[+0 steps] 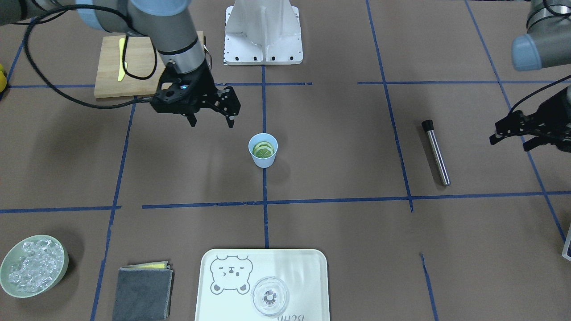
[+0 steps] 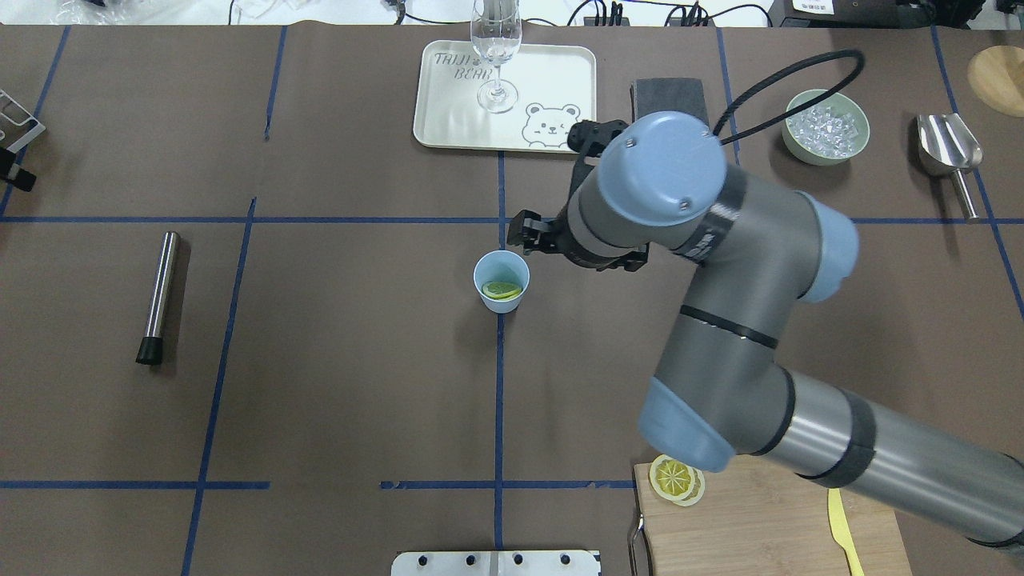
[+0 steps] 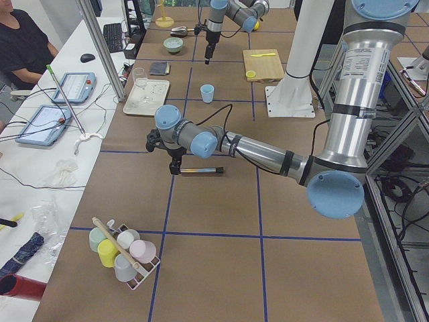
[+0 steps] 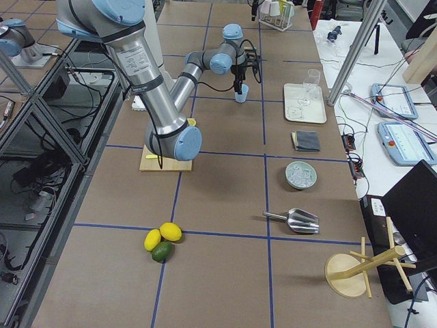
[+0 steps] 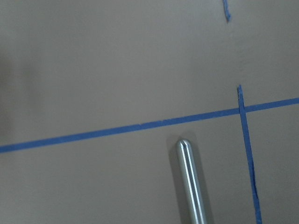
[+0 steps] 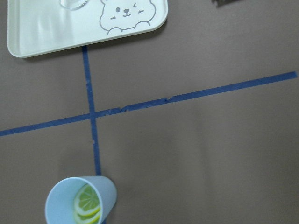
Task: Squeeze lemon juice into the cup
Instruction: 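Grasp the steel muddler with the left gripper while the right arm withdraws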
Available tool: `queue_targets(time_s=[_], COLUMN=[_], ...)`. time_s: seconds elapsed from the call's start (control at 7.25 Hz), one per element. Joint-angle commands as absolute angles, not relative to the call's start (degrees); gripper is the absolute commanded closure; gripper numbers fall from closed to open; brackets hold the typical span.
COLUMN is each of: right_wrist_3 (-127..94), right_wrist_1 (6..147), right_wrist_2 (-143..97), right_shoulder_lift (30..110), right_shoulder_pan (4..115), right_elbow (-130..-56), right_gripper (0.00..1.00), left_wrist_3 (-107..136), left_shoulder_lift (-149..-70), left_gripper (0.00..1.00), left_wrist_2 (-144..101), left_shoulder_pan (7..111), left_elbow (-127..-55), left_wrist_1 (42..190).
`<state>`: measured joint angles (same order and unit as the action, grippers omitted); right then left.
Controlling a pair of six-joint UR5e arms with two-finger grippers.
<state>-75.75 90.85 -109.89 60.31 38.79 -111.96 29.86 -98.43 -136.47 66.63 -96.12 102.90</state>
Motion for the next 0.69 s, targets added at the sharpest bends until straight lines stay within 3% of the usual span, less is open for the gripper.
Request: queue_targets(time_s=[0.0, 0.41, 0.55], right_wrist_3=[-66.31, -65.92, -65.92], right_wrist_1=[90.62, 90.09, 90.09], right_wrist_2=[-114.33, -114.43, -114.43], right_shoulder_lift=[68.09, 69.87, 69.87], right_shoulder_pan=[44.45, 44.56, 44.56], right_elbow=[-115.75, -116.19, -116.28], right_gripper=[0.0, 0.0, 0.0], left_wrist_3=[43.04, 43.25, 43.16], left_shoulder_lift=[-99.75, -102.98, -103.44], left_gripper=[0.07, 0.07, 0.11], left_wrist_2=[-129.56, -124.63, -124.54], left_shoulder_pan=[57.24, 54.06, 52.75], left_elbow=[-90.12, -84.49, -83.68], left_wrist_1=[109.83, 113.64, 113.73])
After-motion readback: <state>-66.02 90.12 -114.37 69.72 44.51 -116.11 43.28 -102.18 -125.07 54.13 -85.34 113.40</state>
